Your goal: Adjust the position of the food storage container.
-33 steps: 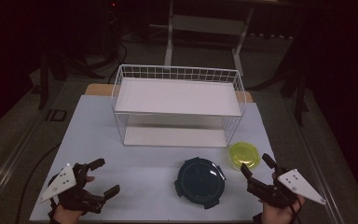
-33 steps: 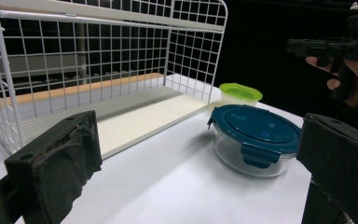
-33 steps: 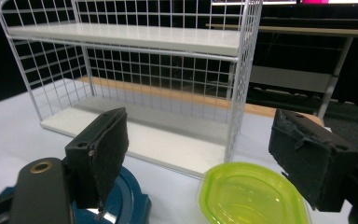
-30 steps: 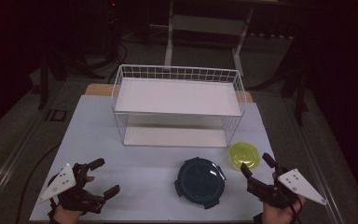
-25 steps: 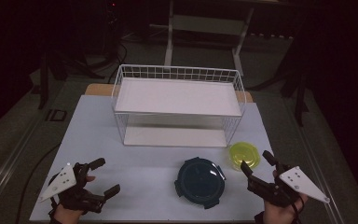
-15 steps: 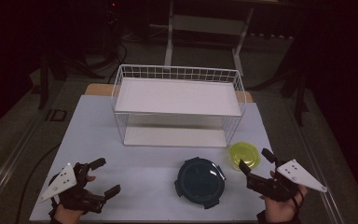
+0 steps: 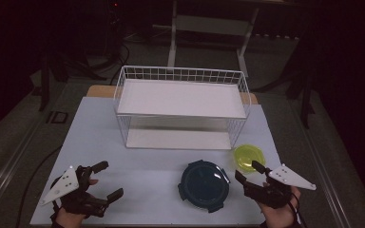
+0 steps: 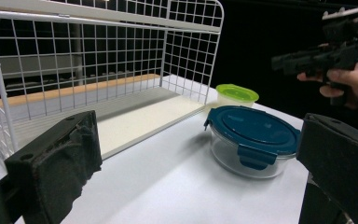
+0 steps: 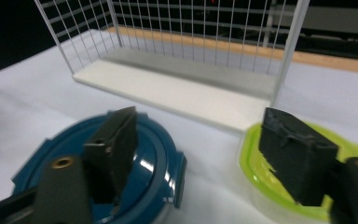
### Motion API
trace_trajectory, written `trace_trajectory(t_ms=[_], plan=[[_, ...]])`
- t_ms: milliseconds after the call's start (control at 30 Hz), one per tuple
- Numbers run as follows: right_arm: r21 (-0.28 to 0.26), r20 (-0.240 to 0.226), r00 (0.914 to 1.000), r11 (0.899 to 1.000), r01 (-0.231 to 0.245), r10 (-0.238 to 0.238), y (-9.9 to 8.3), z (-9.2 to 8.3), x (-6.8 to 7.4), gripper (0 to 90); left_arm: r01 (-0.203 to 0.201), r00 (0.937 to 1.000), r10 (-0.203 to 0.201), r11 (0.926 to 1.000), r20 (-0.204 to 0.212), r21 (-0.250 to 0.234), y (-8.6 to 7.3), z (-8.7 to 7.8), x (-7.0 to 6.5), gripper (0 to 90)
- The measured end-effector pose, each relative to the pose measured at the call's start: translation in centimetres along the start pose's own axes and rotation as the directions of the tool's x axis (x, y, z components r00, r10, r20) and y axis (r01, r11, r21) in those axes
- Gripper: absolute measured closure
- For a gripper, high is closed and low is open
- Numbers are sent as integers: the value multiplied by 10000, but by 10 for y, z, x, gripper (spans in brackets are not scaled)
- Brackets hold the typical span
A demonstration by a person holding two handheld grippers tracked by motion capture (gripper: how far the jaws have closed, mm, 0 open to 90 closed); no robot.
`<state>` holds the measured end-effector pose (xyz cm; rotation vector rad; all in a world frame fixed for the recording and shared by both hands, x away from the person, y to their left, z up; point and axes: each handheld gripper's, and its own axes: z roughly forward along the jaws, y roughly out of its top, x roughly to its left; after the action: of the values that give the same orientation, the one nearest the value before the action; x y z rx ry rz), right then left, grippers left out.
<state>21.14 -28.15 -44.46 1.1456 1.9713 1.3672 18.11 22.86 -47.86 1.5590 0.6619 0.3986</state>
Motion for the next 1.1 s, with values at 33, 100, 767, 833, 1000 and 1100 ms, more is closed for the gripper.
trace_trajectory(t_ms=[33, 100, 767, 833, 1000, 1100], plan=[[81, -40, 10000, 9999, -77, 78, -3, 1, 0, 328, 0, 10000, 0, 10000, 2, -6, 0, 0, 0, 0], [535, -349, 9994, 9985, -61, 80, -10, 3, -1, 469, -1, 10000, 1, 10000, 16, 19, 0, 1, 0, 0], [2517, -1452, 9890, 9678, 90, 285, -38, 23, 0, 900, -67, 10000, 65, 9999, 75, 160, -2, 4, 0, 0], [2585, -1513, 9878, 9660, 36, 368, -39, 25, 0, 900, -67, 9999, 65, 9998, 92, 164, -2, 4, 0, 0], [2745, -1433, 9893, 9615, 121, 284, -41, 28, 3, 900, -42, 9999, 40, 9998, 94, 170, -2, 4, 0, 0], [2749, -1458, 9886, 9615, 33, 383, -41, 28, 2, 900, -38, 9999, 36, 9998, 126, 214, -2, 5, 0, 0]])
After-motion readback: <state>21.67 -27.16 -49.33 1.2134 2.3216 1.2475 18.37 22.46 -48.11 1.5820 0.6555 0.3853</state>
